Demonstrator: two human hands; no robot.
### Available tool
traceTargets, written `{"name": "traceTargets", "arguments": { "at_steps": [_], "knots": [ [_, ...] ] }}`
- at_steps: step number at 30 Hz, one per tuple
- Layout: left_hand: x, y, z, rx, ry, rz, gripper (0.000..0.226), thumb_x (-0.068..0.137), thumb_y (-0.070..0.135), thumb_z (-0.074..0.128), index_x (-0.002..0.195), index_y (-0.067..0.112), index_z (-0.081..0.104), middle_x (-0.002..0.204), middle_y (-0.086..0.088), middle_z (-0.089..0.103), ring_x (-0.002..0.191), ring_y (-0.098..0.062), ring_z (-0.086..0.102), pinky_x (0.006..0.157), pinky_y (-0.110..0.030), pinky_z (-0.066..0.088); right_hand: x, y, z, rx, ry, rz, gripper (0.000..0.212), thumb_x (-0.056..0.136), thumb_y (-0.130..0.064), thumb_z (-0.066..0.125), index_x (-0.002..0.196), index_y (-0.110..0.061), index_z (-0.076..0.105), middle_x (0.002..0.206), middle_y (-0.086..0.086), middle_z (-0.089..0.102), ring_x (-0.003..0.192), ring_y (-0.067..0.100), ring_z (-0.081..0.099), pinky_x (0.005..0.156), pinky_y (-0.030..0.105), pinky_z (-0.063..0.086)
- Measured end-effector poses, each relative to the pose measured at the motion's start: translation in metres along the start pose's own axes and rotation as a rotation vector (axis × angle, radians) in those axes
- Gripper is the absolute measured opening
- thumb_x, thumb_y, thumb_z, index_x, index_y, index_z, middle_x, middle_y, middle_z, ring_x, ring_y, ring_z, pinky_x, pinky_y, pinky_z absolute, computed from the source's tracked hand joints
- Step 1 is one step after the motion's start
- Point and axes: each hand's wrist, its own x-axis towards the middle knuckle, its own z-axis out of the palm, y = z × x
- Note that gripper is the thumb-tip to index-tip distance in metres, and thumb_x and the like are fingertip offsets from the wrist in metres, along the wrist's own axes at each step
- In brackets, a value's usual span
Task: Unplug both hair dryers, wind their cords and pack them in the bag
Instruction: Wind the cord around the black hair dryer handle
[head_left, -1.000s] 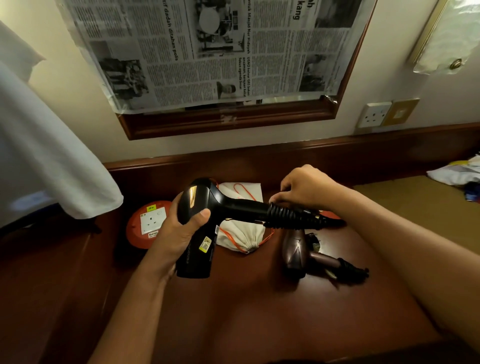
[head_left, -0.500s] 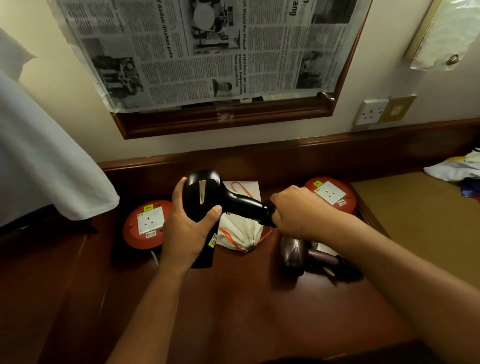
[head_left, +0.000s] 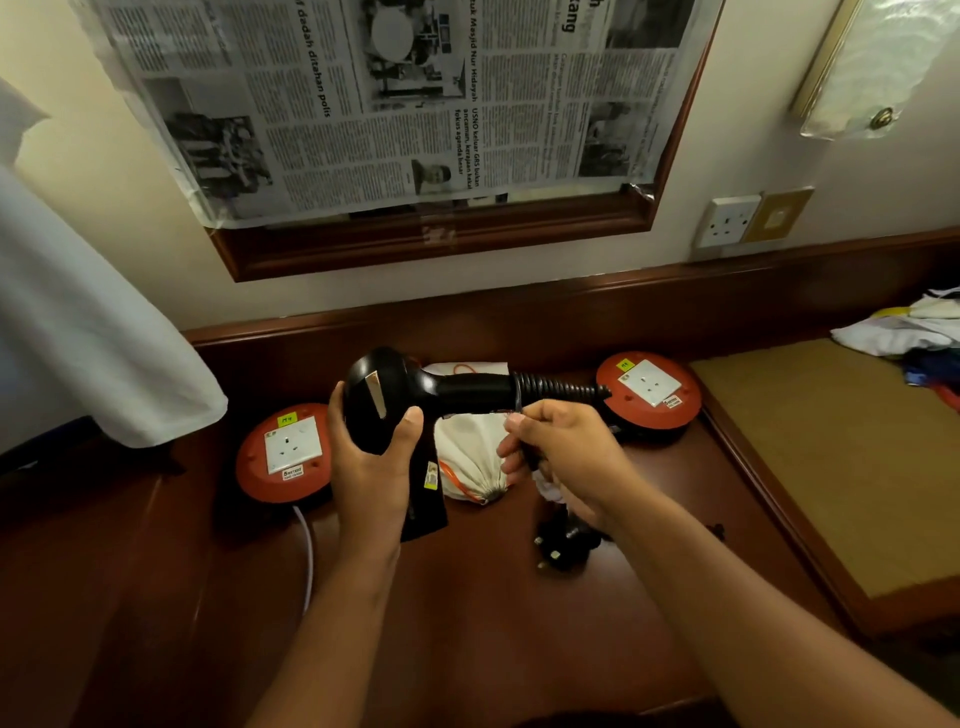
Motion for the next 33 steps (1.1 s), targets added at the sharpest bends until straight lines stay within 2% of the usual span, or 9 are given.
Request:
{"name": "traceTargets", "arguments": {
  "at_steps": [4, 6, 8, 13, 16, 22, 25, 29, 33],
  "knots": [
    [-0.002, 0.001, 0.001, -0.128, 0.012, -0.099, 0.071, 0.083, 0.028, 0.071, 0.143, 0.034, 0.034, 0.131, 0.004, 0.054, 0.116, -0.014, 0.056, 0.093, -0.034, 0.05, -0.001, 0.014, 0.0, -0.104, -0.144, 0.034, 0.04, 0.1, -0.031, 0.042, 0.085, -0.001, 0.064, 0.071, 0.014, 0.069, 0.05, 0.01, 0.056, 0.053, 0.021, 0.045],
    [-0.002, 0.001, -0.001, -0.174, 0.01, -0.137, 0.069, 0.083, 0.028, 0.071, 0.142, 0.034, 0.035, 0.129, 0.004, 0.055, 0.112, -0.015, 0.057, 0.086, -0.032, 0.051, 0.002, 0.022, -0.001, -0.184, -0.177, 0.041, 0.046, 0.1, -0.038, 0.039, 0.085, -0.002, 0.064, 0.063, 0.009, 0.065, 0.049, 0.008, 0.054, 0.064, 0.017, 0.045],
    [-0.002, 0.001, -0.002, -0.19, -0.011, -0.169, 0.065, 0.084, 0.028, 0.07, 0.14, 0.034, 0.038, 0.125, 0.005, 0.057, 0.11, -0.016, 0.059, 0.083, -0.033, 0.052, 0.005, 0.03, -0.004, -0.138, -0.218, 0.043, 0.041, 0.099, -0.038, 0.039, 0.086, -0.007, 0.064, 0.06, 0.003, 0.06, 0.055, 0.013, 0.054, 0.07, 0.025, 0.043],
    [0.004, -0.002, -0.007, -0.256, -0.037, -0.324, 0.056, 0.082, 0.031, 0.071, 0.132, 0.036, 0.046, 0.121, -0.002, 0.062, 0.104, -0.026, 0.064, 0.087, -0.05, 0.054, 0.01, 0.048, -0.005, 0.001, -0.274, 0.036, 0.023, 0.101, -0.019, 0.04, 0.093, -0.01, 0.06, 0.067, 0.0, 0.053, 0.054, 0.012, 0.043, 0.049, 0.025, 0.032],
    [0.006, -0.001, -0.013, -0.226, -0.086, -0.33, 0.057, 0.082, 0.031, 0.071, 0.134, 0.032, 0.047, 0.119, -0.005, 0.063, 0.099, -0.027, 0.066, 0.082, -0.047, 0.056, 0.015, 0.051, -0.008, -0.042, -0.208, 0.014, 0.022, 0.1, -0.015, 0.043, 0.086, -0.007, 0.058, 0.061, 0.002, 0.043, 0.045, 0.011, 0.032, 0.042, 0.025, 0.029],
    [0.007, 0.008, -0.027, -0.224, -0.223, -0.368, 0.037, 0.087, 0.03, 0.063, 0.124, 0.029, 0.054, 0.101, -0.007, 0.068, 0.078, -0.021, 0.069, 0.053, -0.029, 0.054, 0.029, 0.038, -0.025, -0.377, -0.165, -0.072, 0.039, 0.092, -0.039, 0.054, 0.072, -0.007, 0.061, 0.051, -0.002, 0.04, 0.039, 0.005, 0.037, 0.044, 0.02, 0.033],
    [0.009, 0.013, -0.036, -0.212, -0.29, -0.333, 0.032, 0.087, 0.027, 0.062, 0.117, 0.036, 0.056, 0.098, -0.006, 0.07, 0.075, -0.02, 0.07, 0.055, -0.03, 0.056, 0.034, 0.019, -0.047, -0.596, -0.2, 0.025, 0.029, 0.088, -0.036, 0.061, 0.068, -0.017, 0.058, 0.06, -0.004, 0.05, 0.054, 0.009, 0.046, 0.054, 0.019, 0.038],
    [0.012, 0.02, -0.042, -0.15, -0.398, -0.259, 0.046, 0.079, 0.035, 0.065, 0.122, 0.039, 0.052, 0.107, -0.006, 0.068, 0.085, -0.021, 0.071, 0.059, -0.029, 0.057, 0.047, -0.017, -0.063, -0.739, -0.407, -0.084, 0.013, 0.089, -0.001, 0.056, 0.077, -0.004, 0.061, 0.073, 0.009, 0.058, 0.061, 0.015, 0.055, 0.058, 0.019, 0.046],
    [0.015, 0.023, -0.04, -0.09, -0.466, -0.174, 0.054, 0.074, 0.039, 0.067, 0.124, 0.043, 0.048, 0.115, -0.003, 0.066, 0.095, -0.02, 0.07, 0.066, -0.028, 0.056, 0.064, -0.037, -0.056, -0.929, -0.41, -0.092, 0.016, 0.089, -0.013, 0.06, 0.077, -0.004, 0.065, 0.07, 0.005, 0.062, 0.062, 0.01, 0.058, 0.066, 0.028, 0.051]
  ]
}}
